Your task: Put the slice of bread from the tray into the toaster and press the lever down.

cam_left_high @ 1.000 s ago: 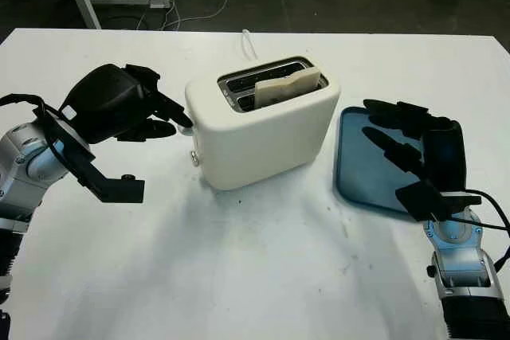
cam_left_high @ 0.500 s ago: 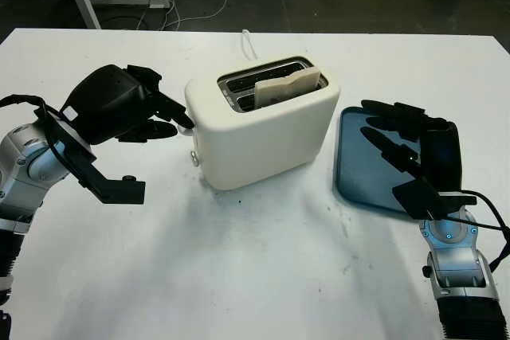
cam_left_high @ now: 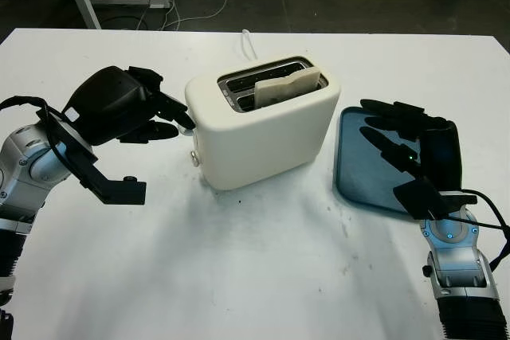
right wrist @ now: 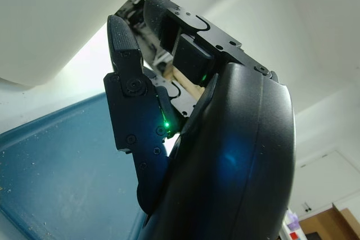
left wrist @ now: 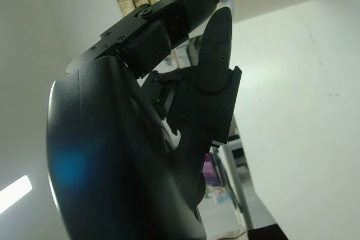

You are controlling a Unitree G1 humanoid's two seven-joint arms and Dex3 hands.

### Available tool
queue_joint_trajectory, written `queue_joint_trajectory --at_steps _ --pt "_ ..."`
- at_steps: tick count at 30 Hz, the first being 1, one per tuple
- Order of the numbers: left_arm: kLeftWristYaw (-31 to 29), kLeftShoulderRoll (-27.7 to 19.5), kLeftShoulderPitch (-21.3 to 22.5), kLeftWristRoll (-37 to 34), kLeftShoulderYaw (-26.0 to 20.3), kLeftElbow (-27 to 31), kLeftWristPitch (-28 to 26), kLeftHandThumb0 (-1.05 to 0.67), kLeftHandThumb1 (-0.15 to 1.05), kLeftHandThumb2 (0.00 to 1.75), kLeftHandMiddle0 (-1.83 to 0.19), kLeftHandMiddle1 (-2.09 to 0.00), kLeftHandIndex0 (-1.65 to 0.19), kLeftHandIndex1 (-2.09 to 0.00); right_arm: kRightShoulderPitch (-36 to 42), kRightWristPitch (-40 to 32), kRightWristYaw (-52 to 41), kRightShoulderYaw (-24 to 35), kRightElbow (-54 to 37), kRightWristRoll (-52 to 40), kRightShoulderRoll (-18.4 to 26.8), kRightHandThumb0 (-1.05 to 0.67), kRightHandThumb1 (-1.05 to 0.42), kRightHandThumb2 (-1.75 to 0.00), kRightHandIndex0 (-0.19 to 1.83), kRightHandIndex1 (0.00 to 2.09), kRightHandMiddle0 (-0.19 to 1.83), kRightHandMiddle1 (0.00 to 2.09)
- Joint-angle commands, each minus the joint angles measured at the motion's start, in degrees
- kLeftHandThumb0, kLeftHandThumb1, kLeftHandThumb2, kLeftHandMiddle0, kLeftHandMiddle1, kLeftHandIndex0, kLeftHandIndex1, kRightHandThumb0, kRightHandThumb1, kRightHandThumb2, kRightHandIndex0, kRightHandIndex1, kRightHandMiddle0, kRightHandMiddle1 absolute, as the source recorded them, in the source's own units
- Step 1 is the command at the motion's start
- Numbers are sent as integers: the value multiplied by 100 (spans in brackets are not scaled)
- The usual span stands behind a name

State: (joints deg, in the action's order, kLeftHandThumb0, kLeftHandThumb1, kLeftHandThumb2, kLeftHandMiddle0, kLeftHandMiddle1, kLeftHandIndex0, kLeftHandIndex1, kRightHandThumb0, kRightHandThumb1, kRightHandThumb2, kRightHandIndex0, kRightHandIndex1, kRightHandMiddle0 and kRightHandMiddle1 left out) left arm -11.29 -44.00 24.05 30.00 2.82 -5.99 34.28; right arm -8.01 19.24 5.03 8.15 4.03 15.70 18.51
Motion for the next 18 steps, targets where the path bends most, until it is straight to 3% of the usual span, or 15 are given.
queue_joint_trajectory --at_steps 1,18 --pt "98 12 -9 30 -12 -72 41 -27 92 11 -69 -135 -94 -43 12 97 -25 -29 -81 -79 7 -37 -92 -7 100 19 94 0" --pt "247 26 122 62 52 -415 210 -28 92 13 -69 -134 -88 -55 2 165 -58 -35 -17 -111 16 -33 -92 -5 99 20 95 0"
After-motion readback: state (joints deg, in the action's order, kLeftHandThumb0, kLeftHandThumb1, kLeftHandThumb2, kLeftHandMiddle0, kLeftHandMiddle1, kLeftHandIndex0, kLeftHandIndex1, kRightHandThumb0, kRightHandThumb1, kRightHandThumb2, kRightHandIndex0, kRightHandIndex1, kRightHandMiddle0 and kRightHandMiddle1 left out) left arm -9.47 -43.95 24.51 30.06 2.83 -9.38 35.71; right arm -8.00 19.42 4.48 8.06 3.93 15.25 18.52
